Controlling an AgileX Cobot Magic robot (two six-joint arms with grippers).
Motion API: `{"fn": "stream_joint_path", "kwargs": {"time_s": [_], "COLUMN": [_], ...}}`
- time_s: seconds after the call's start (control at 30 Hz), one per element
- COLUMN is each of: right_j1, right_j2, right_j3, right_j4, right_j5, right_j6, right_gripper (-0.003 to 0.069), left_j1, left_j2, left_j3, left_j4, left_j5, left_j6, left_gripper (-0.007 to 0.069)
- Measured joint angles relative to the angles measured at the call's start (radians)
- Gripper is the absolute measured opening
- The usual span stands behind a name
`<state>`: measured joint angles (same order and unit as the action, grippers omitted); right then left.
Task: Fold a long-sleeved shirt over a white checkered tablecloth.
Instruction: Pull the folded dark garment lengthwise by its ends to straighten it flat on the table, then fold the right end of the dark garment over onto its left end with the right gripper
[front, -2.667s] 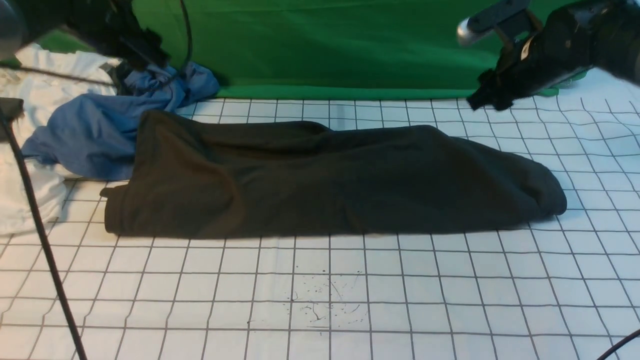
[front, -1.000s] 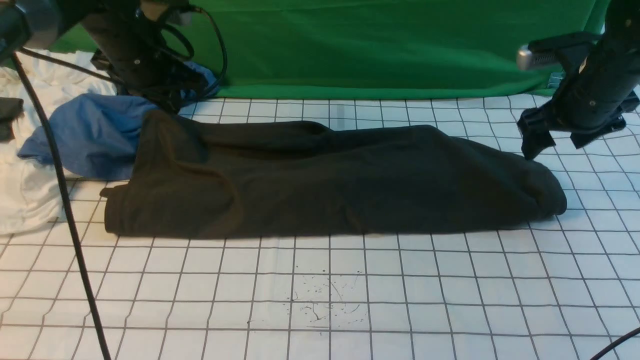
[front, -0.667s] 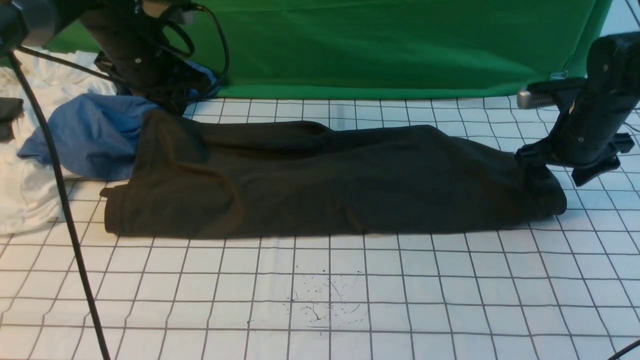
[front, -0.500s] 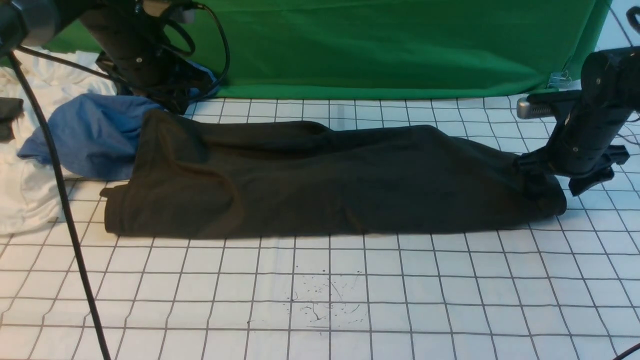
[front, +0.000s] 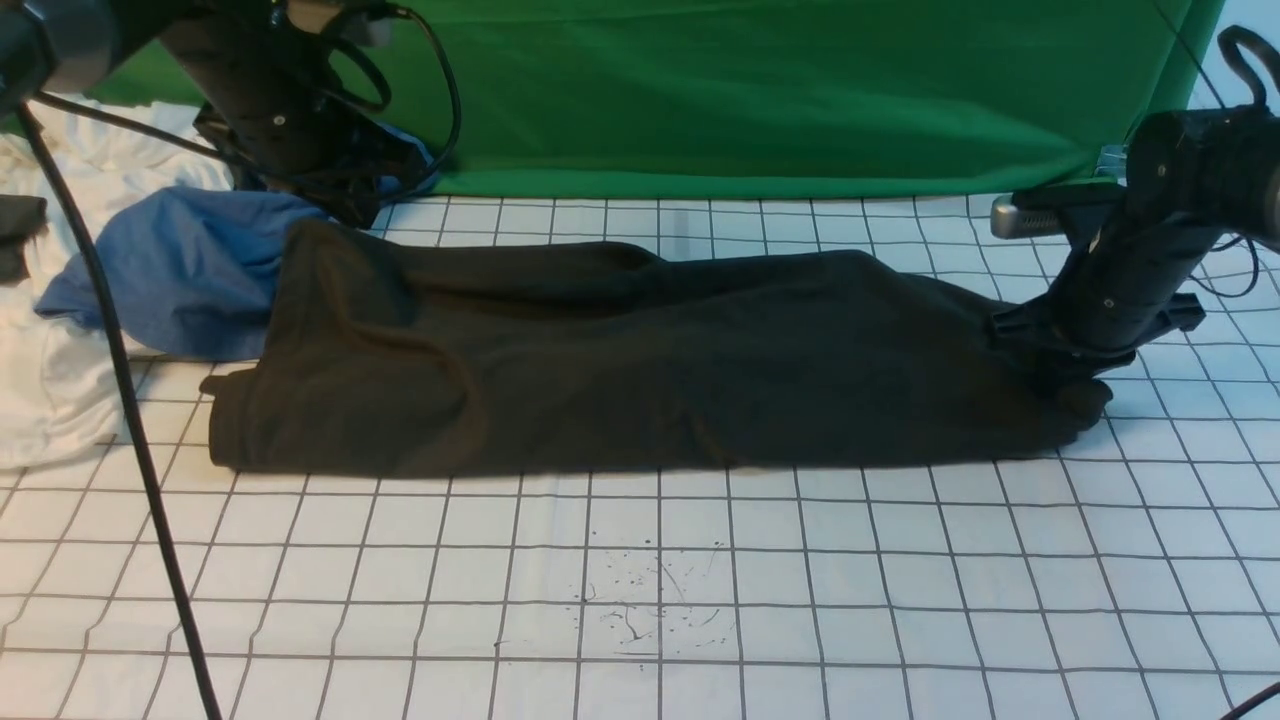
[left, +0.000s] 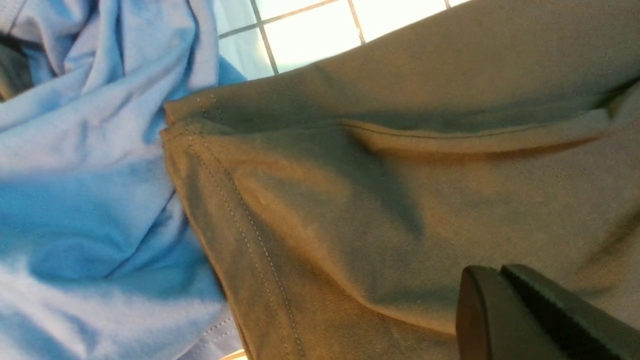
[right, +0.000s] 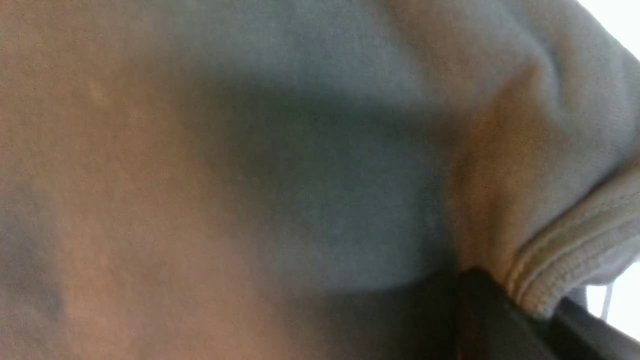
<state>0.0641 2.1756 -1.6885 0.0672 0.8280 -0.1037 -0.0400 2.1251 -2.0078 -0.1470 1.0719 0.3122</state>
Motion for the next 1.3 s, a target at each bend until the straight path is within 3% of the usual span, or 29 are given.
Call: {"fn": "stream_joint_path", "kwargs": {"time_s": [0.13,0.47,0.63,0.97,1.17,1.3], "right_j1": [-0.01,-0.09,-0.059,0.316,0.457,0.545], "right_j2": [-0.029,-0.317,-0.405,-0.309,-0.148,-0.008], "right_j3": [0.0,0.0,-0.003,-0.235,-0.43,-0.596], "right_j4": [-0.01,-0.261,-0.289,-0.277,-0.16,-0.045], "right_j5": [0.023,0.035,0.023,0.037,0.037,0.011], "right_j6": [-0.029,0.009,0.002,-0.027,-0.037,-0.051], "right_gripper": [0.0043,0.0043,0.0043,0.0043,0.0043,0.0043], "left_j1": [0.0,0.0,0.0,0.0,0.03,0.118], "left_j2": [0.0,0.0,0.0,-0.004,-0.059,-0.104], "left_j3": [0.0,0.0,-0.006,-0.249,-0.309,-0.31], "left_j4": [0.0,0.007,0.015,0.084,0.053,-0.032], "left_j5": [0.0,0.0,0.001,0.133,0.141,0.143], "left_j6": [0.009,0.016,0.016,0.004,0.001,0.001], "left_gripper": [-0.0034,-0.0034,-0.0034,-0.0033,-0.0031,-0.0031]}}
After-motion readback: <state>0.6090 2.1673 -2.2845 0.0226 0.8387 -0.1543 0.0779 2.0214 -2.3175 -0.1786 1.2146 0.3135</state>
